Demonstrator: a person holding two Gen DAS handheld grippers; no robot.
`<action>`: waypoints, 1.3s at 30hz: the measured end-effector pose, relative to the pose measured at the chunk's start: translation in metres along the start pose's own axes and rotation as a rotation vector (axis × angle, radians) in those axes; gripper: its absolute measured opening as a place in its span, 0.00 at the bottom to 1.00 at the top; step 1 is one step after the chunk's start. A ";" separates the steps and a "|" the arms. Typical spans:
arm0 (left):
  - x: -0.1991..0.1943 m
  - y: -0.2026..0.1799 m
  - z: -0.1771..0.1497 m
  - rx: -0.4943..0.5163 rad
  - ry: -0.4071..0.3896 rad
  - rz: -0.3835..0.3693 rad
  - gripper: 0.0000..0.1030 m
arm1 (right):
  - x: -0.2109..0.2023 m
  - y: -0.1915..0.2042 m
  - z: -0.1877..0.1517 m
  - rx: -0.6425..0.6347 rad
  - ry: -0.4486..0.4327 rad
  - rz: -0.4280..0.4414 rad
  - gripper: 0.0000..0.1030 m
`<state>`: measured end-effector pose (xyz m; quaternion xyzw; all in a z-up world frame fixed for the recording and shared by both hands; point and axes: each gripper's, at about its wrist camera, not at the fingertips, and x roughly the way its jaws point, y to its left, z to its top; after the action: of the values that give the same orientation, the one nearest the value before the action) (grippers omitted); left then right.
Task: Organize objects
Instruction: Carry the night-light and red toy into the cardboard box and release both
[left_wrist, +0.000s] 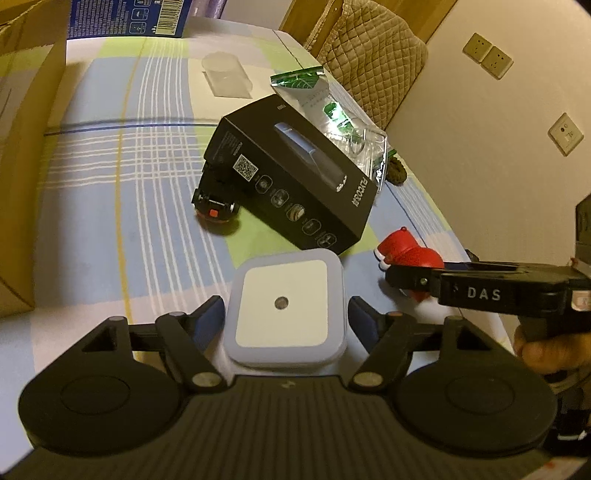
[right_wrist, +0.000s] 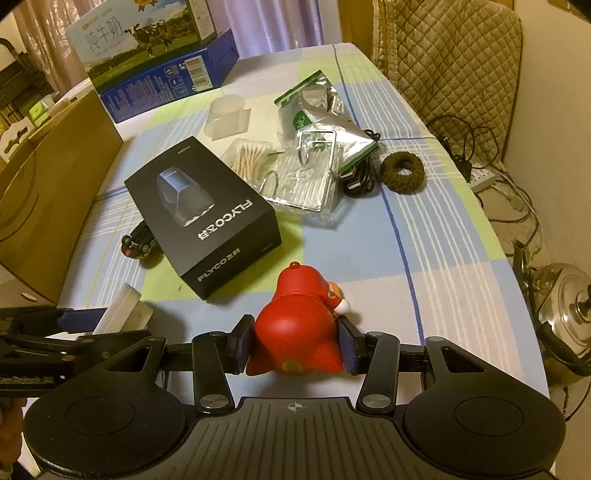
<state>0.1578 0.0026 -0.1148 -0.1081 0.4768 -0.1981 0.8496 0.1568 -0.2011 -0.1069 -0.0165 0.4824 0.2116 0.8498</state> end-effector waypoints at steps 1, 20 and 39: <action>0.000 -0.001 0.000 0.015 -0.003 0.010 0.61 | -0.001 0.001 -0.001 -0.002 -0.002 0.000 0.43; -0.097 -0.007 0.001 0.041 -0.115 0.107 0.59 | -0.078 0.086 0.024 -0.095 -0.139 0.175 0.43; -0.218 0.150 0.056 0.031 -0.187 0.466 0.59 | -0.012 0.281 0.099 -0.361 -0.129 0.414 0.43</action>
<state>0.1384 0.2324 0.0256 -0.0002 0.4049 0.0065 0.9143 0.1260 0.0730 0.0054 -0.0550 0.3749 0.4638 0.8008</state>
